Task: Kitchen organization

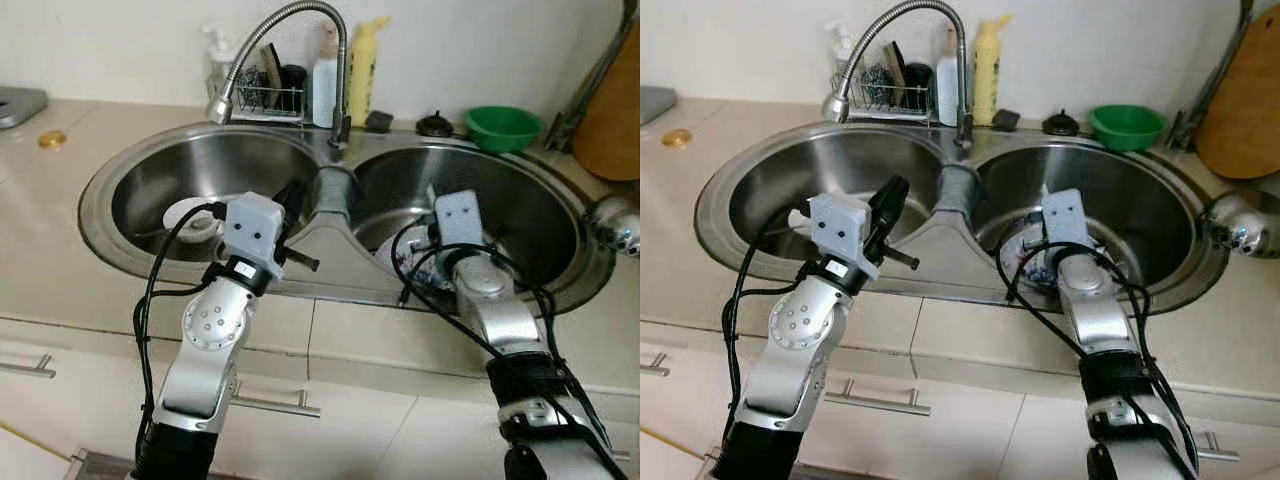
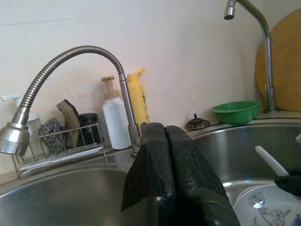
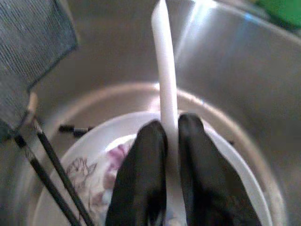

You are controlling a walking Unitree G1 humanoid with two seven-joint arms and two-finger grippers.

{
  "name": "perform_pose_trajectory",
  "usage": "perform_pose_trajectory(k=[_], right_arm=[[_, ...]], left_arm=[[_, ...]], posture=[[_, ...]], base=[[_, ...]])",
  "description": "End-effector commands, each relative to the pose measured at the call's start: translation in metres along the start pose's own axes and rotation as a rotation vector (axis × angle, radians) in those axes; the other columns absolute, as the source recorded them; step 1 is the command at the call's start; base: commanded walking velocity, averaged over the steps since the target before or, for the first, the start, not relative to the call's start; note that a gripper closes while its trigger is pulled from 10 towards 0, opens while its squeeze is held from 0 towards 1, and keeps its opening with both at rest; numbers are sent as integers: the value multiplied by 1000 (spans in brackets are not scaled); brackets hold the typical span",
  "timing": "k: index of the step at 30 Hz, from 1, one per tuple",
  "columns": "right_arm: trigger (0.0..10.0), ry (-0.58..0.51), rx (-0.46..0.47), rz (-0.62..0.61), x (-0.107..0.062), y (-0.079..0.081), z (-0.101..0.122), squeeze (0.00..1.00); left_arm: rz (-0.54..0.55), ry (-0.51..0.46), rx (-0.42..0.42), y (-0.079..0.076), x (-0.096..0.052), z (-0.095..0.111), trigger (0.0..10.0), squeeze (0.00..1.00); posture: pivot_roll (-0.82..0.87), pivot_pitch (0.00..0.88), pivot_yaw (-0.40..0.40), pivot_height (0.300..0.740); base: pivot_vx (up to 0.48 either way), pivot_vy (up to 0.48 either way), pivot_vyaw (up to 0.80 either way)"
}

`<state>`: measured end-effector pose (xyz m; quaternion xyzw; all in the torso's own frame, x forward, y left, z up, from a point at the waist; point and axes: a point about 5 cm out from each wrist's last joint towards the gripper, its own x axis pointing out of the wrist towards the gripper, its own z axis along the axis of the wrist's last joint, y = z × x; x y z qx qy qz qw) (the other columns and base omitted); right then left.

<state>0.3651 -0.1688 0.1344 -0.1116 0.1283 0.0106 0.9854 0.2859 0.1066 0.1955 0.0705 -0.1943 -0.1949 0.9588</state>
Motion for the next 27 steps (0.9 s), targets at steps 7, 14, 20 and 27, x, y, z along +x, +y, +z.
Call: perform_pose_trajectory(k=[7,14,20,27], right_arm=[[10000,98,135,-33,8,-13,-18,1000],[10000,20,195,-57,8,-16,-8,1000],[10000,-72,215,-68,2,-16,0,1000],[10000,-280,206,-169,-15,-24,28,1000]], left_arm=[[-3,-1,14,-1,2,1,10000,0],[-9,4,12,-2,2,0,10000,0],[1,5,2,-1,2,0,10000,0],[5,9,-18,-2,2,0,10000,0]], posture=[[125,0,-38,740],[117,0,-31,740],[117,0,-31,740],[116,0,-36,740]], base=[[0,0,0],[0,0,0],[0,0,0],[0,0,0]])
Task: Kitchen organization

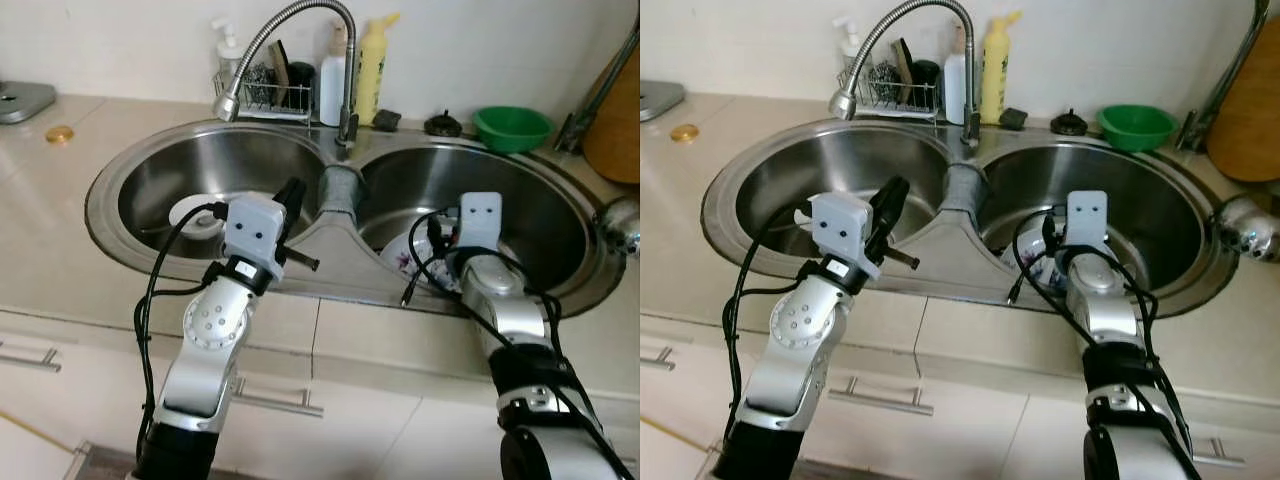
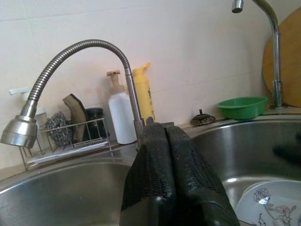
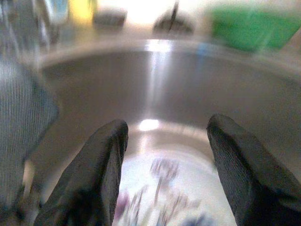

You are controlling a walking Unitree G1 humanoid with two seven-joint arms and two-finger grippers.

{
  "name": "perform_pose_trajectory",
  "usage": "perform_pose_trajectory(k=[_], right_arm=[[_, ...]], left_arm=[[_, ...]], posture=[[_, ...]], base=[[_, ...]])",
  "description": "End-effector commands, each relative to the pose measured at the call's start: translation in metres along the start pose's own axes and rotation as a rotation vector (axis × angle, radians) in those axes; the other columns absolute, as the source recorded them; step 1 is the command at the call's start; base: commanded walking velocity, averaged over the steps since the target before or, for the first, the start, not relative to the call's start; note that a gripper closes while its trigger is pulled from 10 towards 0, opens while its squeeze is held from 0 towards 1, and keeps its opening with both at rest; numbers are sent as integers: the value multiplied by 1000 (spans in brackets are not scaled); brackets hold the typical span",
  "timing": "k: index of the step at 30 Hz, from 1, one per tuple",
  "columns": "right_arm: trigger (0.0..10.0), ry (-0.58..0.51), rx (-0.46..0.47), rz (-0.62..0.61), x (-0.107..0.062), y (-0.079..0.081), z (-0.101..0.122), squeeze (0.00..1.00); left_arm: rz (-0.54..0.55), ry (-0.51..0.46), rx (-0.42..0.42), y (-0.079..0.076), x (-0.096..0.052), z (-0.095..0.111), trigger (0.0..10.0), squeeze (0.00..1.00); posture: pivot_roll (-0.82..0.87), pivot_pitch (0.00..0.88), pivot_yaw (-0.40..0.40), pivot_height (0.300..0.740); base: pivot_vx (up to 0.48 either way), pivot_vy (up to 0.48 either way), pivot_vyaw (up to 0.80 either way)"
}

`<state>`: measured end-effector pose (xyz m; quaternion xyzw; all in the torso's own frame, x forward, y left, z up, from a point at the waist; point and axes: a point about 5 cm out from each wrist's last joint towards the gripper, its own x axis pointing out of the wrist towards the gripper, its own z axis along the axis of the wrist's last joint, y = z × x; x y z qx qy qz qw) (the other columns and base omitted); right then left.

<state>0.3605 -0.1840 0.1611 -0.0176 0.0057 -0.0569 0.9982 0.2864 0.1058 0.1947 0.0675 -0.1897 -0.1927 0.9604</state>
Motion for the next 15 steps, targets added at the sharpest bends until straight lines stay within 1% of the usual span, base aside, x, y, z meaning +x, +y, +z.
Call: perform_pose_trajectory(k=[1,2,3,4,5,6,7,8,13,14,15], right_arm=[[10000,-98,-5,-47,-6,-3,16,1000],[10000,-154,-14,-85,-14,-5,23,1000],[10000,-192,-28,-81,-20,-3,27,0],[10000,-231,-48,-69,-30,-1,31,0],[10000,-231,-48,-69,-30,-1,31,0],[10000,-260,-65,-56,-41,2,32,0],[10000,-260,-65,-56,-41,2,32,0],[10000,-273,-86,-49,-51,3,31,0],[10000,-263,-90,-68,-69,3,23,0],[10000,-262,-102,-75,-72,3,22,0],[10000,-262,-129,-86,-79,3,19,0]], left_arm=[[0,5,-14,-1,1,1,10000,0],[0,9,-16,-1,1,0,10000,0],[-2,10,-16,-1,1,1,10000,0],[-7,10,-14,-2,1,1,10000,0],[-7,10,-14,-2,1,1,10000,0],[-12,6,-13,-2,1,1,10000,0],[-12,6,-13,-2,1,1,10000,0],[-18,9,-17,-3,1,1,10000,0],[-25,5,-20,-4,1,2,10000,0],[-26,6,-20,-4,1,2,10000,0],[-27,6,-19,-4,1,1,10000,0]], posture=[[114,0,-38,740],[114,0,-38,740],[112,0,-39,740],[112,0,-39,740],[112,0,-39,740],[112,0,-39,740],[112,0,-39,740],[112,0,-39,740],[95,0,-34,740],[95,0,-34,740],[98,0,-32,740]], base=[[0,0,0],[0,0,0],[0,0,0],[0,0,0],[0,0,0],[0,480,0],[0,480,0],[0,480,0],[0,480,0],[0,480,0],[0,480,0]])
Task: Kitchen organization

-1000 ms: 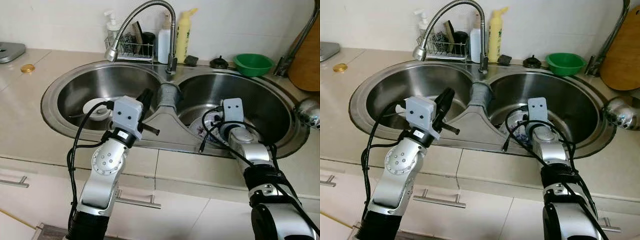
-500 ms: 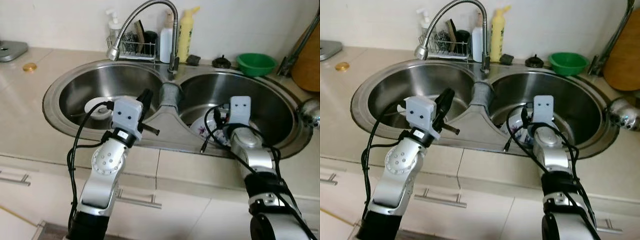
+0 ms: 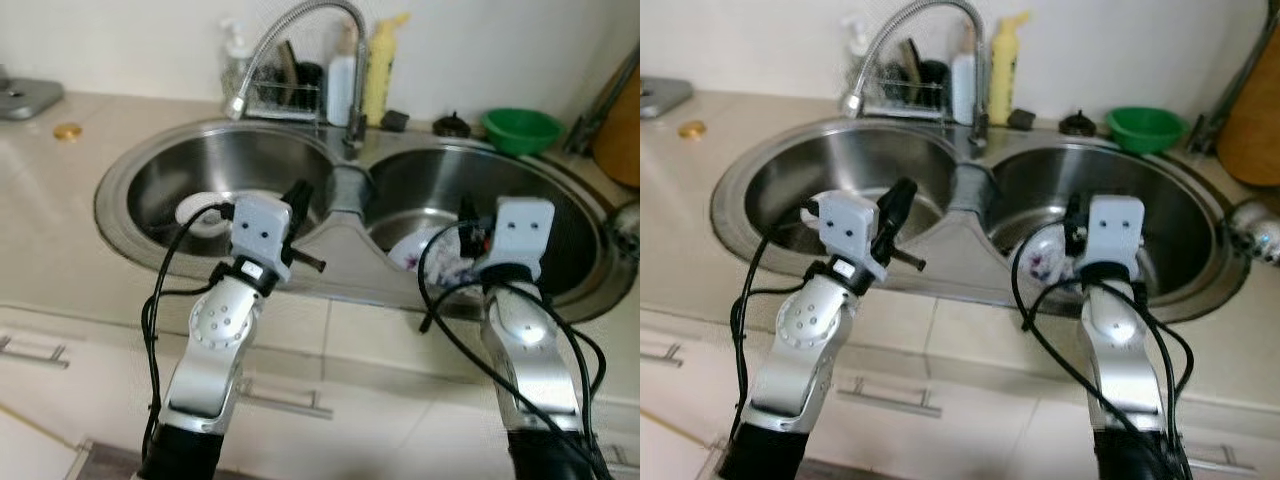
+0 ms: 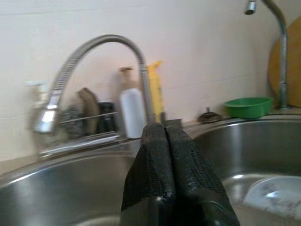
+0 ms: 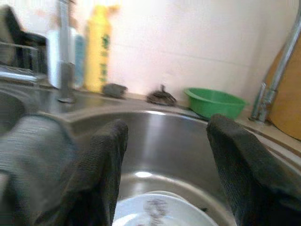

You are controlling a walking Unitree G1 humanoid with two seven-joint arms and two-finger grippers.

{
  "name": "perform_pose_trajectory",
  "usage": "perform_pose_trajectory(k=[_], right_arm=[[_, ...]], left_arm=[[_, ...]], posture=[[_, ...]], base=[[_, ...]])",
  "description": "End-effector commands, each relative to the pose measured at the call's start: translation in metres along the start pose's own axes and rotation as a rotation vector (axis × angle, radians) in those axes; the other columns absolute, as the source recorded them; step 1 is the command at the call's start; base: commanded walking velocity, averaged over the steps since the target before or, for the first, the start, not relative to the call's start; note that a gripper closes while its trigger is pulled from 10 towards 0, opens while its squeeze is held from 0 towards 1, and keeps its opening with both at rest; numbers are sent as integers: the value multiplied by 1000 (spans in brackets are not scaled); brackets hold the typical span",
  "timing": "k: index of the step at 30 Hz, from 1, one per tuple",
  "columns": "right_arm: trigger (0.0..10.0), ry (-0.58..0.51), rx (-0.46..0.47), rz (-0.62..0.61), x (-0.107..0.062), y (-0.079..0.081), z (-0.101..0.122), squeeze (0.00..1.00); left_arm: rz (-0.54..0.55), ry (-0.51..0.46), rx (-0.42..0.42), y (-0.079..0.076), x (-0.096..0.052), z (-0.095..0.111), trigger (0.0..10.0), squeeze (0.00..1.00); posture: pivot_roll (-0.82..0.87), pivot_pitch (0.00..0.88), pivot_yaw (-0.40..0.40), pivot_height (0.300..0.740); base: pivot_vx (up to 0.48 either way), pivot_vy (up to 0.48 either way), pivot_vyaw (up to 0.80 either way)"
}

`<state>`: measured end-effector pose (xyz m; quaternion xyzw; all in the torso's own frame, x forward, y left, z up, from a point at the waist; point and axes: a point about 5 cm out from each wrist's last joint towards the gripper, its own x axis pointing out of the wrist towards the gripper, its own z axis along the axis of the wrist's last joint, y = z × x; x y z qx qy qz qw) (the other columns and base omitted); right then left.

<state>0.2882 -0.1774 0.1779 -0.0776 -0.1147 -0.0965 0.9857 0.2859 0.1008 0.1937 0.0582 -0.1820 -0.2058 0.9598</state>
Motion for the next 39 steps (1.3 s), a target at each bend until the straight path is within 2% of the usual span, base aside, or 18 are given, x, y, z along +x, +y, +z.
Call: perform_pose_trajectory(k=[1,10,13,17,22,31,39], right_arm=[[10000,-16,-28,1,-9,4,5,0],[10000,3,-41,0,-22,5,1,0],[10000,7,-72,11,-26,4,0,0],[10000,24,-94,-11,-31,-4,-5,0],[10000,40,-148,-36,-45,-19,-10,0],[10000,48,-202,-50,-72,-32,-10,0],[10000,-22,-288,-59,-81,-34,2,0]], left_arm=[[-4,-4,9,2,0,2,10000,0],[-8,-9,16,2,0,2,10000,0],[-8,-9,15,2,0,2,10000,0],[-7,-8,16,2,-1,1,10000,0],[3,-8,17,2,-3,0,10000,0],[-8,-5,36,0,-6,-2,10000,0],[-18,-6,37,0,-5,-2,10000,0]], posture=[[98,0,-32,740],[94,0,-32,740],[94,0,-32,740],[90,0,-36,740],[87,0,-43,740],[72,0,-38,740],[59,0,-31,740]], base=[[0,480,0],[0,480,0],[0,480,0],[0,480,0],[0,447,0],[0,0,-800],[0,0,-800]])
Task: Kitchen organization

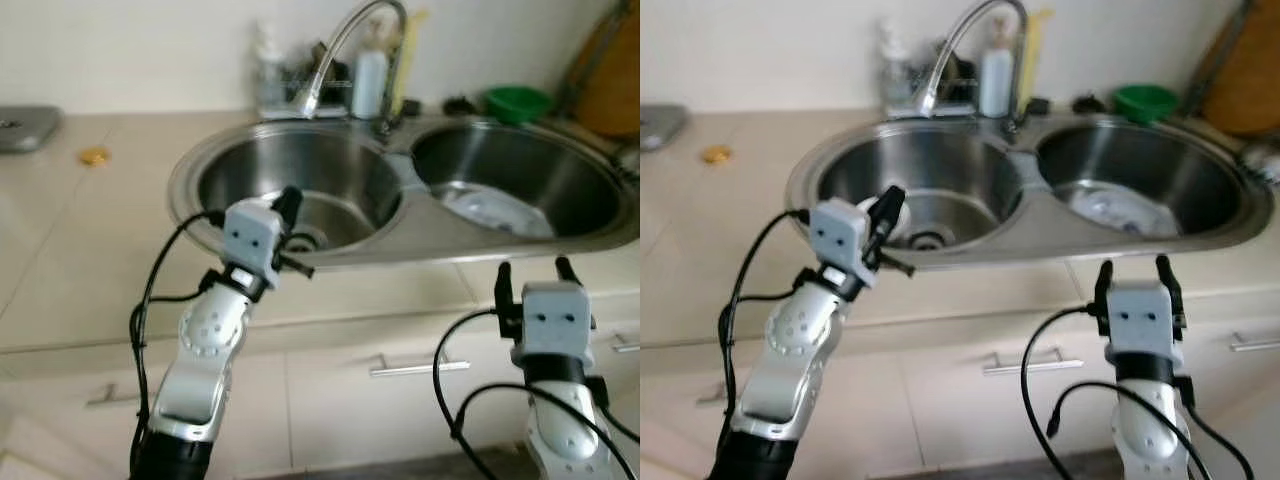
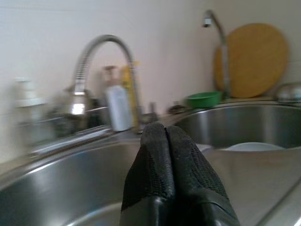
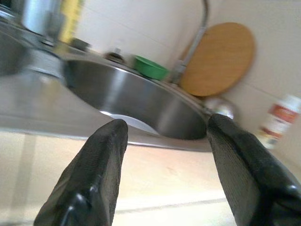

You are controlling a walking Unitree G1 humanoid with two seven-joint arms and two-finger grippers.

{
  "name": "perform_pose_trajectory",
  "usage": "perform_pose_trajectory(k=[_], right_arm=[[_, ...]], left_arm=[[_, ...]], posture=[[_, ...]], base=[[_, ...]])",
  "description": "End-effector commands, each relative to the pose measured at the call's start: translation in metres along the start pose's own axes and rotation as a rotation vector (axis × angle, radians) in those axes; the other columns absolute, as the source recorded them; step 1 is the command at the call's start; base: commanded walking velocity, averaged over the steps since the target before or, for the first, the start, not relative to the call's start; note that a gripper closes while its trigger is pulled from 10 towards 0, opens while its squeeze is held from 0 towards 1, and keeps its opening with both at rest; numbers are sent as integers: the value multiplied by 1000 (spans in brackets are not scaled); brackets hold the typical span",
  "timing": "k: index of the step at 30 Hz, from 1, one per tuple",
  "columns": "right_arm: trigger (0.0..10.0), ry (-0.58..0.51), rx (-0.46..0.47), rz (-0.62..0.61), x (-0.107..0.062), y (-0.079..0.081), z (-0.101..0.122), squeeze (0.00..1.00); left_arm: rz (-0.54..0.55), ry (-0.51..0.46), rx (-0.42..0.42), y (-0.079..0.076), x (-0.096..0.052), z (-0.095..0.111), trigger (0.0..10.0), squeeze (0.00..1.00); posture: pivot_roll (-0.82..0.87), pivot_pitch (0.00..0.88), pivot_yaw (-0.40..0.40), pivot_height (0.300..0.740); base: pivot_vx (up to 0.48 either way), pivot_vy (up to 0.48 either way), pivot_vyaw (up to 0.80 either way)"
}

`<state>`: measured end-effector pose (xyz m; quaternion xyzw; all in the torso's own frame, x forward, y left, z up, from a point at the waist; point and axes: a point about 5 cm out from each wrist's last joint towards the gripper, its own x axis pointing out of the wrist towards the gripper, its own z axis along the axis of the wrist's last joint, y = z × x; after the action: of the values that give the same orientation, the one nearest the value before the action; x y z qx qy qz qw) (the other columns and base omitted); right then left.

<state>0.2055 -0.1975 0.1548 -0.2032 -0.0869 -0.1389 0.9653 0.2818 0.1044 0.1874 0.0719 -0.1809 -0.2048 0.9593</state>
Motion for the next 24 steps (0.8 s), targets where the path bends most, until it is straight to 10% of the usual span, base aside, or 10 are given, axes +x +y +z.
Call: perform_pose_trajectory(k=[1,14,24], right_arm=[[10000,-57,-28,-9,-1,-3,10,0],[10000,-78,-67,-12,5,-1,11,0],[10000,-150,-127,36,17,13,14,0]], left_arm=[[-15,-14,11,0,2,3,10000,0],[-28,-13,27,-2,3,3,10000,0],[-30,-10,22,-3,3,3,10000,0]], posture=[[59,0,-31,740],[64,0,-35,740],[65,0,-28,740]], base=[[0,0,-800],[0,0,-800],[0,0,0]])
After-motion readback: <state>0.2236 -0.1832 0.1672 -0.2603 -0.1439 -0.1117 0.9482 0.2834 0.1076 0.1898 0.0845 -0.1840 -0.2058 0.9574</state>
